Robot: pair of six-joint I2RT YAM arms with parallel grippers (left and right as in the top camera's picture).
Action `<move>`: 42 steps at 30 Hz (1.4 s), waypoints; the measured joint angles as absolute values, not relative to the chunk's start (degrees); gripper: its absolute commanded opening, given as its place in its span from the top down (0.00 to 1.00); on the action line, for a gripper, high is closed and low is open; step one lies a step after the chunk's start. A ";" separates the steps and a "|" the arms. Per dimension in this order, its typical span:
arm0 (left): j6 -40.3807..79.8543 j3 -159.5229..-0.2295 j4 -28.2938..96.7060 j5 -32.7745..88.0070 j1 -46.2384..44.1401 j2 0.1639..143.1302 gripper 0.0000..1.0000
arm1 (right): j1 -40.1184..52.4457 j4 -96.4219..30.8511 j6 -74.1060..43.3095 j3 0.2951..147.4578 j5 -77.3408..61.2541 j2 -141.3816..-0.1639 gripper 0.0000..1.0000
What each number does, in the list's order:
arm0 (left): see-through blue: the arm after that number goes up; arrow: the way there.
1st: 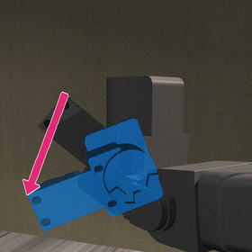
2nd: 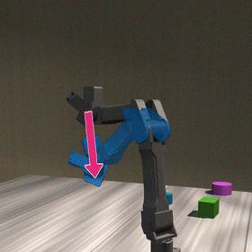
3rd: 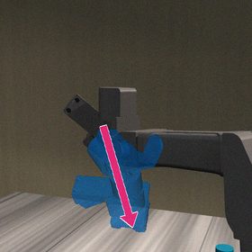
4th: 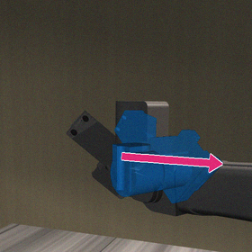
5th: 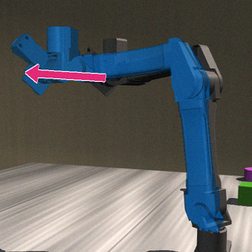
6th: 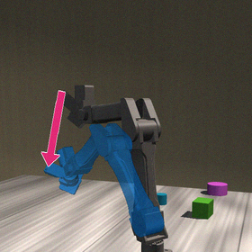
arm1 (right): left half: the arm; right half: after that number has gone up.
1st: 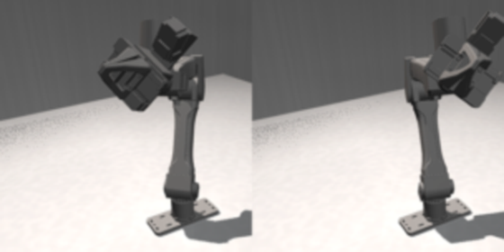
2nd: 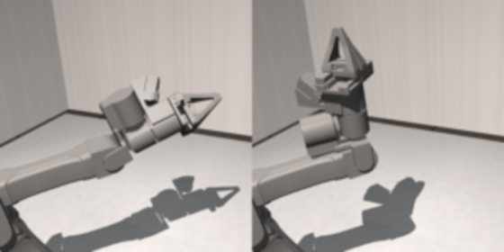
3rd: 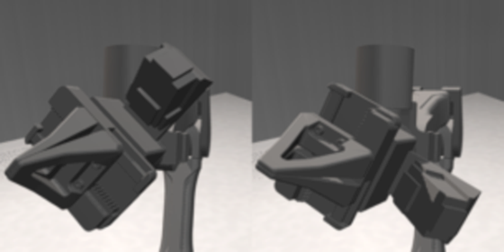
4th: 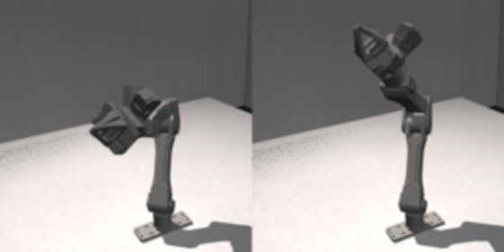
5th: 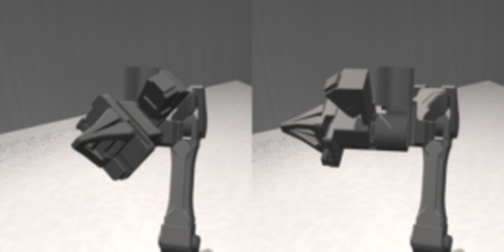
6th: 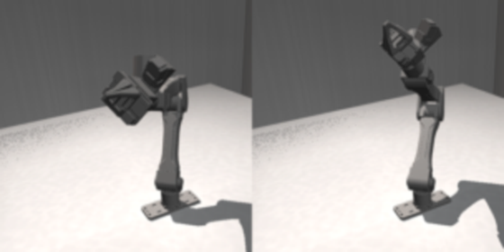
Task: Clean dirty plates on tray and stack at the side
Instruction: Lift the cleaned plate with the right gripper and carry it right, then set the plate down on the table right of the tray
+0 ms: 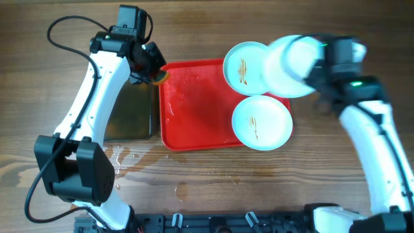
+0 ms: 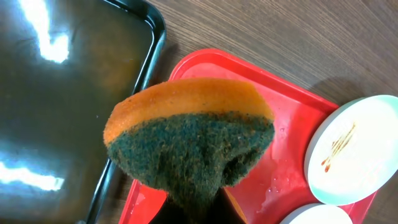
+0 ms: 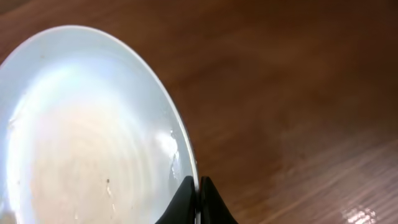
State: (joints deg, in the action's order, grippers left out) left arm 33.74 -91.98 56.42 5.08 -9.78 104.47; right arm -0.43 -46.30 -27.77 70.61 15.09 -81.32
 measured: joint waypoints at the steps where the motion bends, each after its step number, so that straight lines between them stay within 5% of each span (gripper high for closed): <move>1: 33.74 -91.98 56.34 5.08 -9.78 104.47 0.96 | -4.47 -46.30 -27.35 70.61 12.82 -82.13 0.96; 6: 33.74 -91.98 56.07 5.08 -9.78 104.47 0.96 | -17.19 -46.70 -25.30 70.61 5.19 -91.46 0.96; 14: 33.74 -91.98 55.68 5.08 -9.78 104.47 0.96 | -20.10 -44.36 -25.26 70.61 1.65 -103.72 0.94; 15: 33.71 -91.98 55.68 5.08 -9.78 104.47 0.96 | -20.10 -44.25 -25.26 70.61 1.56 -104.18 0.84; 16: 33.71 -91.98 55.68 5.08 -9.78 104.47 0.96 | -20.10 -44.21 -25.32 70.61 1.52 -104.95 0.60; 19: 33.74 -91.98 55.68 5.08 -9.78 104.47 0.96 | -20.10 -44.36 -25.36 70.61 1.48 -105.58 0.50; 28: 33.71 -91.98 55.68 5.08 -9.78 104.47 0.96 | -18.59 -53.58 -17.82 72.40 -14.04 -101.91 0.47; 38: 33.30 -91.98 55.94 5.08 -9.78 104.47 0.96 | -3.18 -53.60 -15.94 61.98 -14.13 -97.93 0.48; 42: 33.06 -91.98 56.31 5.08 -9.78 104.47 0.96 | -3.09 -51.07 -16.75 57.91 -10.90 -97.93 0.63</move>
State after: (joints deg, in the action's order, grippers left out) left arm 33.06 -91.98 56.31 5.08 -9.78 104.47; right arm -3.09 -51.07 -16.75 57.91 -10.90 -97.93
